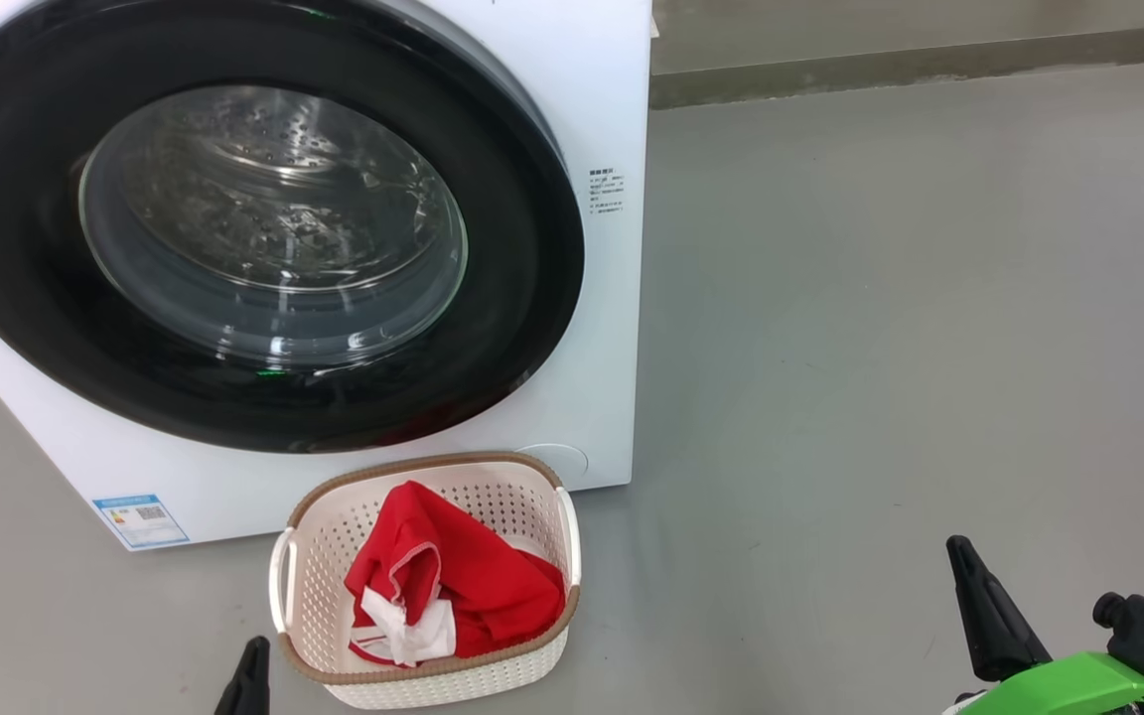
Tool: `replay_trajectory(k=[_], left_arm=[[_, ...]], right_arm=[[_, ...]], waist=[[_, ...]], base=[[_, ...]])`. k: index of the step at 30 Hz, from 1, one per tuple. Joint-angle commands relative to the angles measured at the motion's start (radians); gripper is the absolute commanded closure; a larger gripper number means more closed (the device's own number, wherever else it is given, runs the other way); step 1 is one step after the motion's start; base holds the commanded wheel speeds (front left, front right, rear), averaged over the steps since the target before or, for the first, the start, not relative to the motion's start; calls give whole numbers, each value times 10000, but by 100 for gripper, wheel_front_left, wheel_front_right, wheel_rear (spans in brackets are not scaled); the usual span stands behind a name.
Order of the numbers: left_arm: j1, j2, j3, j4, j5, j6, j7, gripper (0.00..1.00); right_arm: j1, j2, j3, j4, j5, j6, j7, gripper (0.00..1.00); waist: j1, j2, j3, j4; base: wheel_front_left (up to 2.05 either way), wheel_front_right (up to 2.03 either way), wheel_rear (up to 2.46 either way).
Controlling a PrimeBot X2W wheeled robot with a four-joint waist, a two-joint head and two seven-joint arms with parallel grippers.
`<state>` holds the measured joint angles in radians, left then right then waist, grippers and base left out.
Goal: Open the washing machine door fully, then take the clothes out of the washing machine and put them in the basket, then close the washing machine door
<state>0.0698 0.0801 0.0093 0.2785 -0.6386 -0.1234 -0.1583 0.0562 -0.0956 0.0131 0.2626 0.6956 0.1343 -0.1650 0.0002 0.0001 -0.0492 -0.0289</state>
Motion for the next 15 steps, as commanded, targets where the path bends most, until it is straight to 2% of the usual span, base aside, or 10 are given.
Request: replay_trajectory(k=[1,15], left_arm=[[-488,76,204,-255,-287,-19,77,100],[-685,19,333,-267,-1722,-28,480,100]], right_arm=[[-516,-101,-59,-236,286,-10,80,100],[-688,-17,-245,-227,1634,-14,494,100]], waist=[[-1,-1,9,6],[-1,-1,88,49]], base=[[0,0,0],[0,0,0]])
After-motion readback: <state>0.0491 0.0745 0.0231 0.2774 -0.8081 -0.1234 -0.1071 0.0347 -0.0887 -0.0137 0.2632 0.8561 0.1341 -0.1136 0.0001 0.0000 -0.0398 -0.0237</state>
